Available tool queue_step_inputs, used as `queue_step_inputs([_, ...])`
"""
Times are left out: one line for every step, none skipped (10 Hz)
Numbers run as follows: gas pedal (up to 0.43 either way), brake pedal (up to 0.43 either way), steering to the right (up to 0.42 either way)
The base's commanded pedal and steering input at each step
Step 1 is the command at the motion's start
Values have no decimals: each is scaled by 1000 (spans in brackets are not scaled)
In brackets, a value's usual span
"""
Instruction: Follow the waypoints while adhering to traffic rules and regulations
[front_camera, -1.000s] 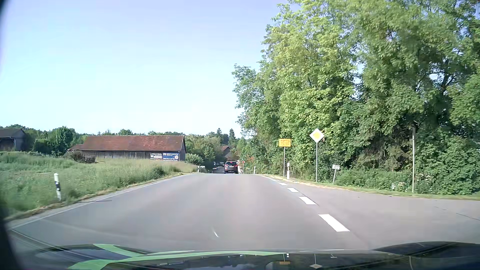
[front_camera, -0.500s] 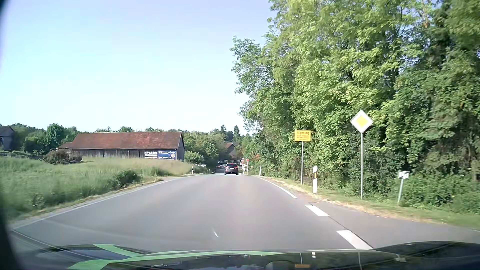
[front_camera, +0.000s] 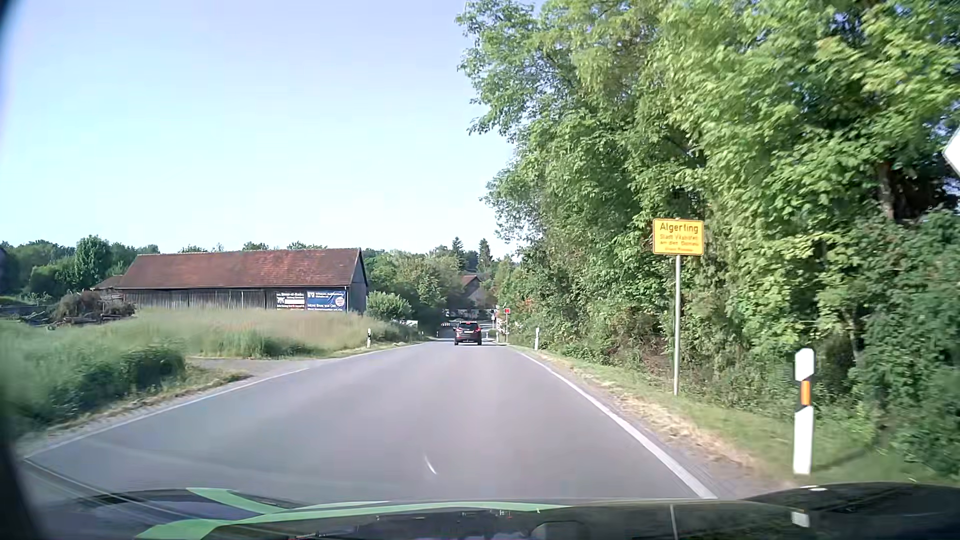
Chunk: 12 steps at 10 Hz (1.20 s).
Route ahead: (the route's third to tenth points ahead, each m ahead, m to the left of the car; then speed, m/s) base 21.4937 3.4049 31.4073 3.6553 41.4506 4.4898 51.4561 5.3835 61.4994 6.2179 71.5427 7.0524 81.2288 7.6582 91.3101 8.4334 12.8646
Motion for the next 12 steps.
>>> queue_step_inputs([0,232,-19])
queue_step_inputs([0,232,-19])
queue_step_inputs([0,232,-19])
queue_step_inputs([0,232,-19])
queue_step_inputs([0,232,-20])
queue_step_inputs([0,232,-20])
queue_step_inputs([0,226,-19])
queue_step_inputs([0,189,-20])
queue_step_inputs([0,146,-19])
queue_step_inputs([0,79,-20])
queue_step_inputs([0,18,-20])
queue_step_inputs([0,0,-20])
